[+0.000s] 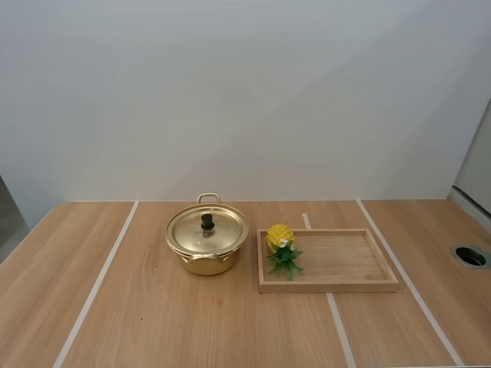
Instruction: Open the pot, put the grape inside, and close it
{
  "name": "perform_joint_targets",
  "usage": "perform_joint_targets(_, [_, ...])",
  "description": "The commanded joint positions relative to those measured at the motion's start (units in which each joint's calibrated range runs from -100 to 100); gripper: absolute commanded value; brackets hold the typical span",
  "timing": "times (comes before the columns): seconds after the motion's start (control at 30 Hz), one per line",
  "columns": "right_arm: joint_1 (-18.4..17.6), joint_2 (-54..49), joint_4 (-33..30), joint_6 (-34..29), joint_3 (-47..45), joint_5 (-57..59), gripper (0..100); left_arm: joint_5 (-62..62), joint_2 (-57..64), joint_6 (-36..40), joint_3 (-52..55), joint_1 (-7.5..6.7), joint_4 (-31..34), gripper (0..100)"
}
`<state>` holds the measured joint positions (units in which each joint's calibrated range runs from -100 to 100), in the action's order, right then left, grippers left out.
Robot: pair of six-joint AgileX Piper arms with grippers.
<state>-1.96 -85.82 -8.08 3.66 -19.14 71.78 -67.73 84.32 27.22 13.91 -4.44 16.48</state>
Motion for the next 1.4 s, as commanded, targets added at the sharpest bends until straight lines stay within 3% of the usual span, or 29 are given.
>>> perform_joint_targets(0.0, [0.59, -5.26, -0.85, 0.16, -7.56, -7.48, 0, 9.88, 4.0, -0.5, 9.46, -0.22, 1.66, 0])
perform_joint_targets(0.27, [1.91, -13.84, -1.04, 0.88, -23.38, -19.07, 0, 22.8, 9.41, -1.98, 27.15, -0.22, 1.66, 0])
perform_joint_targets(0.67, [3.43, -14.18, -0.79, 0.43, -43.95, -32.7, 0, 39.2, 15.68, -1.98, 54.57, -0.22, 2.26, 0])
perform_joint_targets(0.87, [3.89, -14.18, -0.32, 0.43, -52.56, -46.25, 0, 43.05, 15.68, -1.98, 62.34, -0.22, 6.53, 0])
perform_joint_targets(1.1, [2.96, -14.18, -0.32, 0.43, -57.61, -46.7, 0, 43.24, 15.68, 2.15, 66.09, 1.79, 6.51, 0])
perform_joint_targets(1.37, [2.29, -14.18, -0.32, 0.43, -63.16, -46.22, 0, 52.4, 15.68, 3.59, 74.67, 2.46, 6.51, 0])
